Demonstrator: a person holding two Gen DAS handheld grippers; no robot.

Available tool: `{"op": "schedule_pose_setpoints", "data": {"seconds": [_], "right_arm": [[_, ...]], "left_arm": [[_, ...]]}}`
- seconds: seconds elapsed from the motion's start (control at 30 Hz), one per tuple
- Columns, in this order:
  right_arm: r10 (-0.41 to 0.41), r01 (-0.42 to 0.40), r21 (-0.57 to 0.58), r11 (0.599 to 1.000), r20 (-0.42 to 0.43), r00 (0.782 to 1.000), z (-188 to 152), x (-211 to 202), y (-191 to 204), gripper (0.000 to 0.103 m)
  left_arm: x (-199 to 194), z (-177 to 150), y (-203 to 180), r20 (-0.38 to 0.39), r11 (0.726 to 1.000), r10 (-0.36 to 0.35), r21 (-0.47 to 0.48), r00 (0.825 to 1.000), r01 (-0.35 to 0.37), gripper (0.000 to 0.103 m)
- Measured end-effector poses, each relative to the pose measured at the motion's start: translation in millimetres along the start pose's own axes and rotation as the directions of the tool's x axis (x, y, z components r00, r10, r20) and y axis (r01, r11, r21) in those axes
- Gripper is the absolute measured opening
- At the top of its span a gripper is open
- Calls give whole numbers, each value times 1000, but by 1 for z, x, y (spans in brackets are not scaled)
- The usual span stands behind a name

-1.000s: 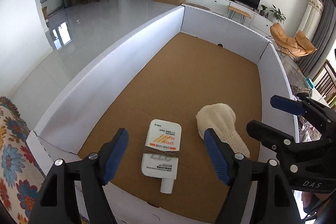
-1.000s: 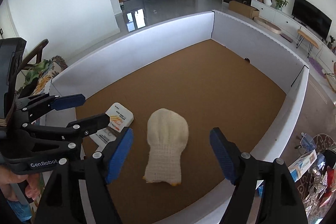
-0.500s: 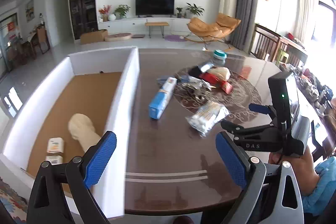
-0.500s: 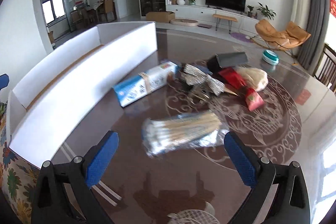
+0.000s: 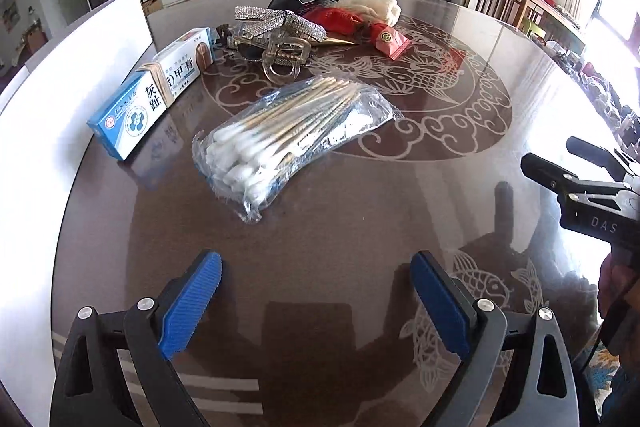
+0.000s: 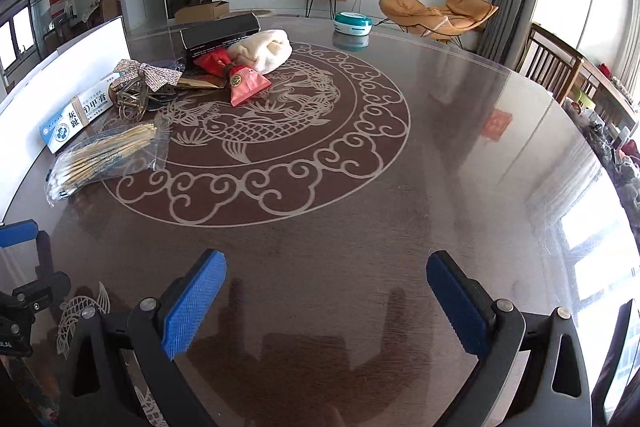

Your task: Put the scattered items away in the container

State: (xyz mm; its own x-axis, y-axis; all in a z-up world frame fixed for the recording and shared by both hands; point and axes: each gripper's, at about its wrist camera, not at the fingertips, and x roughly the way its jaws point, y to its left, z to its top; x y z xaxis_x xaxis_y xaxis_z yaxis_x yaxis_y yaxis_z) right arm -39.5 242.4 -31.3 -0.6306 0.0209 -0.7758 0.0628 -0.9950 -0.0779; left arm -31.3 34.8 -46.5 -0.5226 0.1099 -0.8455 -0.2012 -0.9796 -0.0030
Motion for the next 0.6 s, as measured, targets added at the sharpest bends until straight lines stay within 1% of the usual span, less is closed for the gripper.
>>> {"op": "schedule_pose_setpoints", "data": {"seconds": [0.03, 0.07, 0.2, 0.27, 0.33, 0.47, 0.6], "right_arm": [[-1, 1, 1, 1000, -6, 1000, 0, 3, -1, 101], [0, 0, 3, 1000, -16, 1000, 0, 7, -2, 101], [25, -24, 21, 999, -53, 998, 9, 21, -6, 103], [44, -42, 37, 998, -60, 997, 18, 30, -10, 103], [43, -40, 51, 998, -64, 997, 28, 40, -13, 103], [41, -37, 57, 998, -62, 997, 44, 54, -11, 103], [36, -32, 64, 997, -61, 997, 45, 55, -9, 103]], "left_arm": [[5, 7, 0, 5, 1000, 17, 3, 1000, -17, 99], [9, 14, 1, 8, 1000, 16, -7, 1000, -16, 103], [30, 47, 6, 17, 997, 52, -63, 999, -51, 103], [38, 61, 7, 36, 995, 61, -76, 998, -58, 103], [44, 73, 8, 39, 995, 64, -80, 997, -60, 103], [47, 81, 9, 39, 996, 52, -68, 998, -49, 103], [47, 79, 10, 42, 997, 44, -60, 998, -41, 103]]}}
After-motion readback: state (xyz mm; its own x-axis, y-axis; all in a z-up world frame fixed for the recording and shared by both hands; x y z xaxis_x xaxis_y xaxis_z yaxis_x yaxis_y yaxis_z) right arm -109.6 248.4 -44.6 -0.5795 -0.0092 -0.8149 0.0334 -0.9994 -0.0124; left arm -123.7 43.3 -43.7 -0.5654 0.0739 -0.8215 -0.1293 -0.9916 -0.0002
